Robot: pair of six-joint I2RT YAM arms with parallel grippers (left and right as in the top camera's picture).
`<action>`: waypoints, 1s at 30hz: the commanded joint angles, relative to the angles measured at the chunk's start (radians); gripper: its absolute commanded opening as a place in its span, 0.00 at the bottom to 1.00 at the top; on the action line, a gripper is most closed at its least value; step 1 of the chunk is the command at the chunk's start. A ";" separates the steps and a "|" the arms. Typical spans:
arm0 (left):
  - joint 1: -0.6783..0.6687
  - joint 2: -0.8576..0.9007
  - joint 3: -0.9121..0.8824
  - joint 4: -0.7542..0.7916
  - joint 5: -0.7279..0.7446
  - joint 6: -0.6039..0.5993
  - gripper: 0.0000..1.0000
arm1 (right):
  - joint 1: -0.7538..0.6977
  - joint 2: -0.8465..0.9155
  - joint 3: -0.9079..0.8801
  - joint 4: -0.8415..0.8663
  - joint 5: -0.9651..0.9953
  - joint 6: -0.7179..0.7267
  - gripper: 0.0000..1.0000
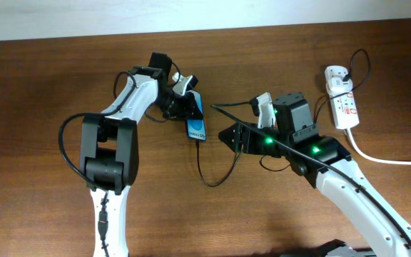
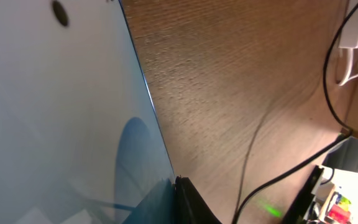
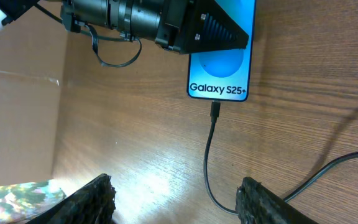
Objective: Plug charger to phone and switch on socket
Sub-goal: 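Lower the phone onto the table with the left gripper and release it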
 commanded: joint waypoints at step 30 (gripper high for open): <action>0.002 0.006 0.003 -0.075 -0.207 0.011 0.50 | -0.004 0.005 0.019 0.000 0.013 -0.014 0.66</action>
